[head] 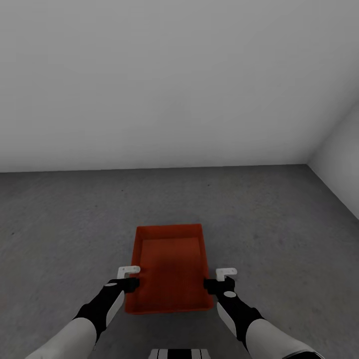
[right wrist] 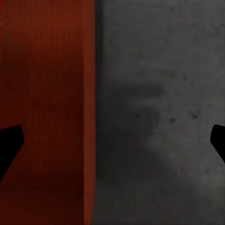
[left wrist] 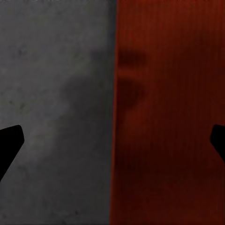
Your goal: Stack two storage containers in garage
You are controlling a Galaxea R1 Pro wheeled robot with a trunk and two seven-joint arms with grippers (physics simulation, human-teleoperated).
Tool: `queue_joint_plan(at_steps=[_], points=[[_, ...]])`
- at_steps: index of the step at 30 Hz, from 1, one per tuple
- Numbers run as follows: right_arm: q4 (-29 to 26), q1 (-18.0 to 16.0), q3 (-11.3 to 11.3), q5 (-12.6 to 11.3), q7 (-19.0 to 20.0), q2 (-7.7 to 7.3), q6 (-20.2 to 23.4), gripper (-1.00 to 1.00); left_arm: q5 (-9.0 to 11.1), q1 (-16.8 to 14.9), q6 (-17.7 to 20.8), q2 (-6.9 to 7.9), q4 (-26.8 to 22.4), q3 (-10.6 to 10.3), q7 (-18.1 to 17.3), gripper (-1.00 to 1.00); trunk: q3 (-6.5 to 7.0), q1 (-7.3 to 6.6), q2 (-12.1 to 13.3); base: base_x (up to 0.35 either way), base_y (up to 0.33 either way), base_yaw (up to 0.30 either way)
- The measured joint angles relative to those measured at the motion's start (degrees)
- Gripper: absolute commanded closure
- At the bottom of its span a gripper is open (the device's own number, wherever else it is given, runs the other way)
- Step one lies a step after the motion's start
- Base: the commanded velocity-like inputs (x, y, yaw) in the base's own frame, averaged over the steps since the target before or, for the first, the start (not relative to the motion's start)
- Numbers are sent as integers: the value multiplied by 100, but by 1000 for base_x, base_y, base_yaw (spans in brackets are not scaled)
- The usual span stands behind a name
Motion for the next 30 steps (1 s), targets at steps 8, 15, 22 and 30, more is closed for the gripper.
queue_joint_plan(at_steps=[8, 15, 22, 30], points=[[0, 0, 0, 1, 2, 3, 5, -100, 0, 0, 0, -7, 7, 0, 0, -100, 125, -153, 279, 0, 0, 0], [0, 0, 0, -18, 7, 3, 13, -100, 0, 0, 0, -1, 8, 0, 0, -100, 251, -307, 560, 0, 0, 0], [0, 0, -5, -23, 8, 1, 46, -100, 0, 0, 0, 1, 8, 0, 0, -100, 376, -461, 841, 0, 0, 0], [0, 0, 0, -23, -8, 8, 11, -100, 0, 0, 0, 10, 8, 0, 0, -100, 520, -637, 1162, 0, 0, 0]])
